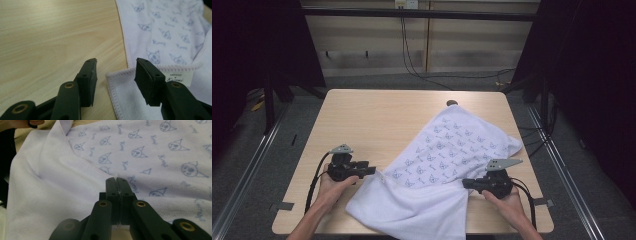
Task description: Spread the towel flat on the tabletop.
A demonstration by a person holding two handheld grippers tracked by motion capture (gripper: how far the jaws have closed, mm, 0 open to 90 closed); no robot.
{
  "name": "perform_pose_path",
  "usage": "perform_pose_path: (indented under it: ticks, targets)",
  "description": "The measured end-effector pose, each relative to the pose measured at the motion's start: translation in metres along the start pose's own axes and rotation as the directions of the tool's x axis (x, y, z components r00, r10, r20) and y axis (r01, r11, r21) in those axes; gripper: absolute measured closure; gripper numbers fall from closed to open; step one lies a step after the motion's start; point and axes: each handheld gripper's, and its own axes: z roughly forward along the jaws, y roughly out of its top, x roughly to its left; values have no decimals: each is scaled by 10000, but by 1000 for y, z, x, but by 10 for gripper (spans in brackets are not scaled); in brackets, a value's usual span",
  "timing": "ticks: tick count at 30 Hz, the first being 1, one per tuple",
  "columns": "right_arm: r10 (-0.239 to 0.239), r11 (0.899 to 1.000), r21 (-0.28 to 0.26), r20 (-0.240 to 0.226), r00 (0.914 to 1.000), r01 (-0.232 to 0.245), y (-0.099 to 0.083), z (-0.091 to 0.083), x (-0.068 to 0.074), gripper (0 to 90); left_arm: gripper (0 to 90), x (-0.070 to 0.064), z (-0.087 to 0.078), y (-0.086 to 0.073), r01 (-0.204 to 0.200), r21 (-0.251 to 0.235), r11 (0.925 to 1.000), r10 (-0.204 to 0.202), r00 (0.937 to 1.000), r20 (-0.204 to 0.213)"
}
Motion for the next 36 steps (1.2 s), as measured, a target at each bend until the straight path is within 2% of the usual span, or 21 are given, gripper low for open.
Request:
perform_pose_path:
  ticks: [2,3,4,6,7,8,11,12,16,20,24,29,32,34,36]
  targets:
    - [123,9998,123,92,9999,-124,-2,0,-1,891,513,-1,2,-2,34,68,10000,-34,10000,26]
    - [127,9997,188,196,9997,-131,-3,0,-2,891,524,-1,4,-4,-51,198,9998,52,10000,-68]
    - [178,9993,323,362,9992,-190,-4,1,-4,891,558,-3,4,-5,-170,127,9998,173,9996,-212]
    - [268,9980,546,659,9975,-305,-5,3,-10,891,681,-4,5,-5,-377,314,9988,375,9993,76]
    - [285,9978,574,765,9967,-329,-5,4,-14,891,759,-7,6,-5,-640,411,9971,642,9979,-39]
    - [455,9968,612,847,9954,-508,-5,5,-18,891,811,-8,7,-5,-631,496,9968,625,9980,139]
    - [574,9943,834,1138,9918,-671,-4,11,-30,891,900,-12,8,-4,-746,466,9961,734,9969,271]
    - [568,9937,886,1245,9906,-682,-4,13,-33,891,900,-13,8,-3,-719,419,9965,703,9968,386]
    - [689,9936,785,1453,9870,-809,0,15,-47,891,900,-14,6,-1,-701,129,9975,696,9969,367]
    - [782,9931,734,1633,9835,-912,2,15,-54,891,900,-11,8,0,-535,2,9986,535,9976,450]
    - [717,9934,762,1694,9829,-855,2,14,-53,890,730,-11,11,4,-422,-198,9989,429,9984,364]
    - [725,9932,776,1657,9835,-863,0,12,-51,889,603,-14,21,7,-599,14,9982,599,9981,133]
    - [717,9936,750,1644,9838,-849,0,12,-50,887,511,-13,25,7,-509,137,9986,505,9983,284]
    - [703,9937,746,1640,9840,-835,0,12,-50,887,487,-13,27,7,-417,126,9991,407,9968,689]
    - [736,9934,748,1630,9839,-867,0,12,-50,885,487,-16,27,7,-736,235,9970,711,9932,923]
